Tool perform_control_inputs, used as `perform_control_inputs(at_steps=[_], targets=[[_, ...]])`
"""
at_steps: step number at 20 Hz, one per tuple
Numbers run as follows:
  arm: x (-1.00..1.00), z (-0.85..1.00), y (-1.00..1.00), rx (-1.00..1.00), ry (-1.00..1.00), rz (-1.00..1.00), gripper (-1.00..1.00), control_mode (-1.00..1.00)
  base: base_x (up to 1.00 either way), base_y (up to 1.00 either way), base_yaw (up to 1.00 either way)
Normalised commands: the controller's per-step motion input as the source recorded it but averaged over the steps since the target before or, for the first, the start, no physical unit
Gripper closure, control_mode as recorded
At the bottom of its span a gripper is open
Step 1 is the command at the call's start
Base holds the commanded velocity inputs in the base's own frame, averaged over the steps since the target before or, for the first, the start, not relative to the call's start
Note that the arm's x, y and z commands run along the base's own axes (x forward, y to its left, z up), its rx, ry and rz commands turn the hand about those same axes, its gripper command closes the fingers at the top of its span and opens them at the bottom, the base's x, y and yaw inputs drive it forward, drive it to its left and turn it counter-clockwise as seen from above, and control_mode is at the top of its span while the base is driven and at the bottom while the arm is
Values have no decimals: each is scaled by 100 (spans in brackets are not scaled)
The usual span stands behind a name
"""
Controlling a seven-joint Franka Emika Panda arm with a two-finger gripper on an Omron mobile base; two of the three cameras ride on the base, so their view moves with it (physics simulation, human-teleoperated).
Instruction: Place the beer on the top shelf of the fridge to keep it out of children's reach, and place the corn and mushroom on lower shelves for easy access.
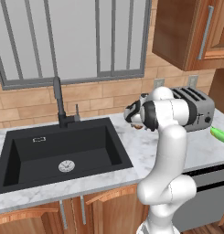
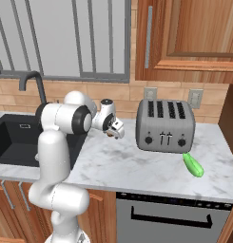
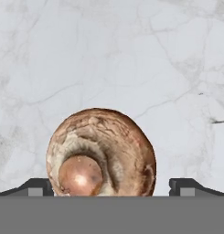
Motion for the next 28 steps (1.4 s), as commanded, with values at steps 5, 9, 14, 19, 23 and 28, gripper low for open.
perform_control_inputs(at_steps=[5,9,14,19,23,28], targets=[[4,-3,0,0,0,0,-100,-100,0,0,0],[8,-8,0,0,0,0,-100,-100,0,0,0],[11,-7,0,0,0,0,-100,-100,0,0,0],[16,-1,0,0,0,0,-100,-100,0,0,0],[7,-2,0,0,0,0,-100,-100,0,0,0],[0,-9,0,0,0,0,100,-100,0,0,0]])
